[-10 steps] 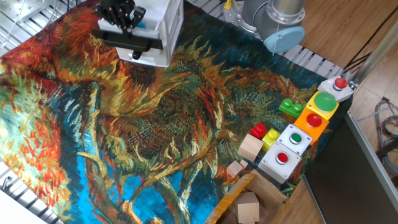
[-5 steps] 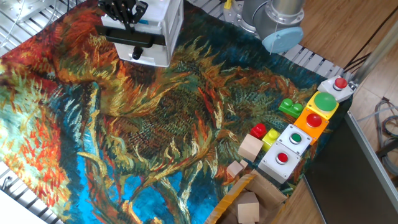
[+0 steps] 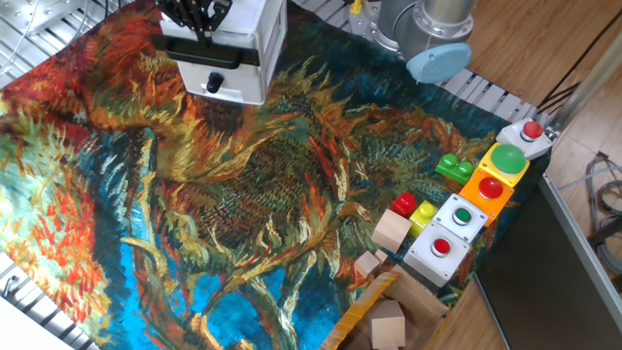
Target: Put things in the drawer
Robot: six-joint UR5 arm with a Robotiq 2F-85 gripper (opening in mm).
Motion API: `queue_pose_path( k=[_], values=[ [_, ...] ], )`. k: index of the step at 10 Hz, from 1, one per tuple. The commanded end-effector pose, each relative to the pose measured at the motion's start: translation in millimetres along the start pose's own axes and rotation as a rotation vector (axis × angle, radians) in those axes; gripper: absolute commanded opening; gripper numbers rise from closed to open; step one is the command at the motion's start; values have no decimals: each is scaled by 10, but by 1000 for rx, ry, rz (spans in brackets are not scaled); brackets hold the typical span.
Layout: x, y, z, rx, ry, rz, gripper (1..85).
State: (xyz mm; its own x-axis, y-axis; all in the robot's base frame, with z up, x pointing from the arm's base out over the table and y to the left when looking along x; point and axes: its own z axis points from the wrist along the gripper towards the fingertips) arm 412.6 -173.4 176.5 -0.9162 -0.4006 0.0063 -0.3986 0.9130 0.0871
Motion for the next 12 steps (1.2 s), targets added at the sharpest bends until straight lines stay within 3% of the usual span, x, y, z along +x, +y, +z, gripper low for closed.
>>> queue_pose_path(
  k=[1, 6, 9, 12],
  values=[
    [47, 65, -29, -26, -4, 10, 13],
    [235, 56, -65, -49, 22, -8, 13],
    [-41, 76, -38, -19, -3, -10, 13],
    [-394, 188, -156, -25, -6, 4, 13]
  ],
)
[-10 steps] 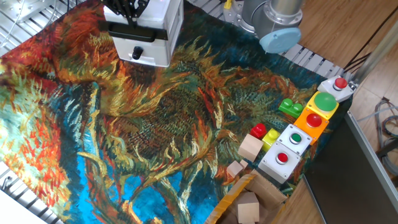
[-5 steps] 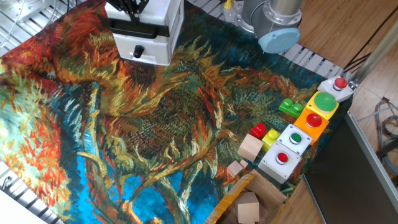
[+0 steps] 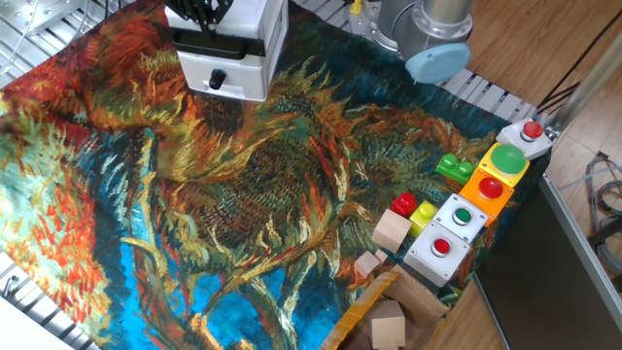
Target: Put things in the drawer
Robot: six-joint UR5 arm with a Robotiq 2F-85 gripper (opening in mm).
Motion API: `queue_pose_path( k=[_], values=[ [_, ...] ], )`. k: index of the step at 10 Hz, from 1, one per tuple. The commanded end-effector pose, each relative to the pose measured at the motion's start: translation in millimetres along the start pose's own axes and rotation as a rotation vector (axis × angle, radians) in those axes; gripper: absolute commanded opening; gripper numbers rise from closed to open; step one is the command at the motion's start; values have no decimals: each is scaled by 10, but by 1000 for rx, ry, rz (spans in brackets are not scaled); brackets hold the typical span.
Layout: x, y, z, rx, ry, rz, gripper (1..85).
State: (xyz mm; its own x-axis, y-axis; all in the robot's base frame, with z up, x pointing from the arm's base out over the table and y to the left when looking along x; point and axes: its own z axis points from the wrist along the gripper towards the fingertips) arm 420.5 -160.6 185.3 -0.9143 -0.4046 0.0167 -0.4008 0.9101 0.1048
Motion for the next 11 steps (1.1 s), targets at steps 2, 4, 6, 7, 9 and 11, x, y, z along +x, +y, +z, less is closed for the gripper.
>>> queue_pose_path(
  k=[2, 4, 6, 7, 9, 11],
  values=[
    [-528, 194, -174, -3, -7, 7, 13],
    [-783, 249, -240, 20, -10, -19, 13],
    [-821, 96, -252, 81, -17, -104, 13],
    [-838, 19, -260, 112, -20, -133, 13],
    [-997, -15, -266, 132, -72, -160, 13],
    [-1606, 215, -78, 89, -127, -159, 13]
  ],
)
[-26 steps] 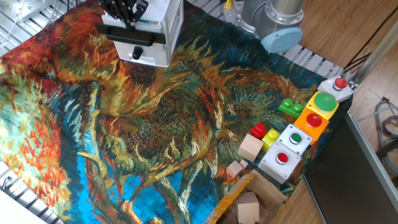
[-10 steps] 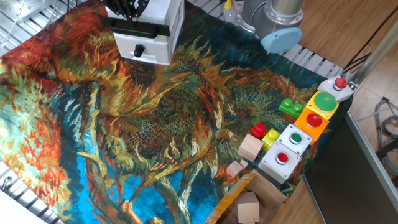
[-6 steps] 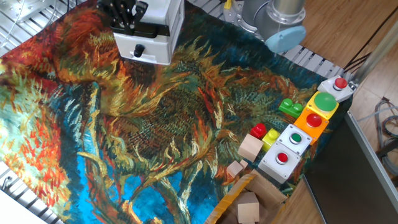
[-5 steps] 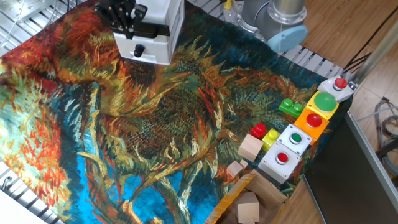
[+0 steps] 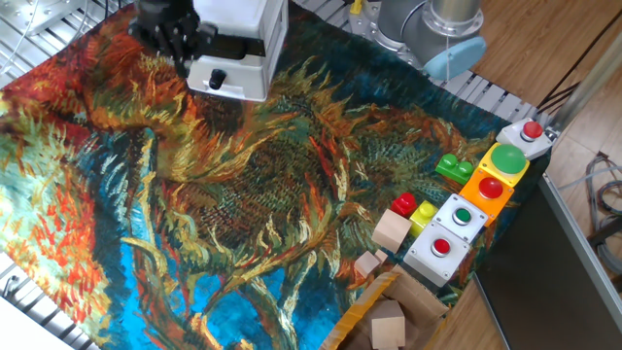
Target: Put things in the drawer
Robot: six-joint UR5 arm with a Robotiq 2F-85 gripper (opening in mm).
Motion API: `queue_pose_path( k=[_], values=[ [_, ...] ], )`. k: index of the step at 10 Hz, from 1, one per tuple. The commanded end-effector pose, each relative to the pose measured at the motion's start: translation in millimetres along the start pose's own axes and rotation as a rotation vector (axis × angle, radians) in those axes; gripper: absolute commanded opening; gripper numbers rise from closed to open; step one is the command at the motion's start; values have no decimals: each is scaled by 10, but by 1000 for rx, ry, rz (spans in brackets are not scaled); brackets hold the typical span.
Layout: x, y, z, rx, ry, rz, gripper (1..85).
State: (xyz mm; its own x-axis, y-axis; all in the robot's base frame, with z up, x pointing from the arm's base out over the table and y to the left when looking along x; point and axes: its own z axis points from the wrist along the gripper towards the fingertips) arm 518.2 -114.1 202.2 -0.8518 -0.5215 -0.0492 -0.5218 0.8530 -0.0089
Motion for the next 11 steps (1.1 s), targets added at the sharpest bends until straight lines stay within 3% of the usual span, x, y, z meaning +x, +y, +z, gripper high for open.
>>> queue_pose_path(
  k=[1, 2, 3, 5, 6, 7, 9, 10, 11],
  values=[
    [-845, 241, 235, -57, -95, -25, 13],
    [-1075, 320, 313, -66, -102, -7, 13],
    [-1121, 288, 313, -40, -84, 3, 13],
    [-1011, 193, 322, -3, -42, -1, 13],
    [-1010, 114, 321, 27, -42, 5, 13],
    [-994, 32, 362, 54, -67, 1, 13],
    [-1527, 190, 641, 0, -113, 50, 13],
    [-1631, 213, 672, -10, -115, 68, 13],
    [-1563, 223, 679, -14, -88, 81, 13]
  ],
)
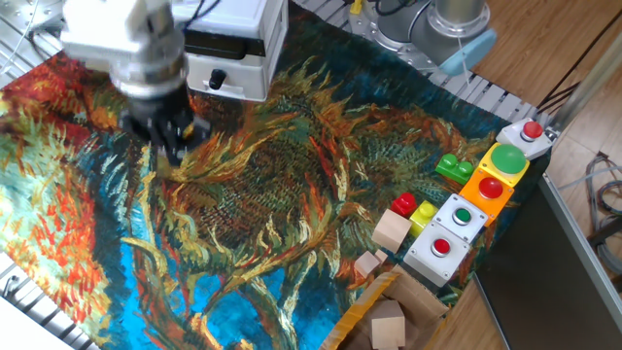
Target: Put things in the drawer
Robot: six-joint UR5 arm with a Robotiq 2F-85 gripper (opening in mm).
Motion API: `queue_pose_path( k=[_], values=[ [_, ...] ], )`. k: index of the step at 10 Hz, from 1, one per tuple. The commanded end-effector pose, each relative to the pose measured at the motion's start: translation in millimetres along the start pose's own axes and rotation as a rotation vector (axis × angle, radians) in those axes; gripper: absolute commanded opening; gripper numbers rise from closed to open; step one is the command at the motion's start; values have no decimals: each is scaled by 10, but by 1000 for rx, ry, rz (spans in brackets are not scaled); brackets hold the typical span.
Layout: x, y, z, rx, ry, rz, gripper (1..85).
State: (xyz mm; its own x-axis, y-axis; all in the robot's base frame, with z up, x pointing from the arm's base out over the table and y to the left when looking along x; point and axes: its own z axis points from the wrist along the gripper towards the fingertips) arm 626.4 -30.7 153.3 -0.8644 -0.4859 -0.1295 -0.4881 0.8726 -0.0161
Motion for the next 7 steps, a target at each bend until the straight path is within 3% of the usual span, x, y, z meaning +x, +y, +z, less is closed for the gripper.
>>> queue_pose_path(
  k=[1, 2, 3, 5, 7],
  values=[
    [-111, -9, 141, 12, 33, 19, 13],
    [25, -93, 120, 34, 49, -6, 13],
    [-32, -17, 194, 16, 13, -10, 13],
    [-425, 227, 409, -15, -22, 44, 13],
    [-467, 239, 429, -14, -27, 54, 13]
  ],
)
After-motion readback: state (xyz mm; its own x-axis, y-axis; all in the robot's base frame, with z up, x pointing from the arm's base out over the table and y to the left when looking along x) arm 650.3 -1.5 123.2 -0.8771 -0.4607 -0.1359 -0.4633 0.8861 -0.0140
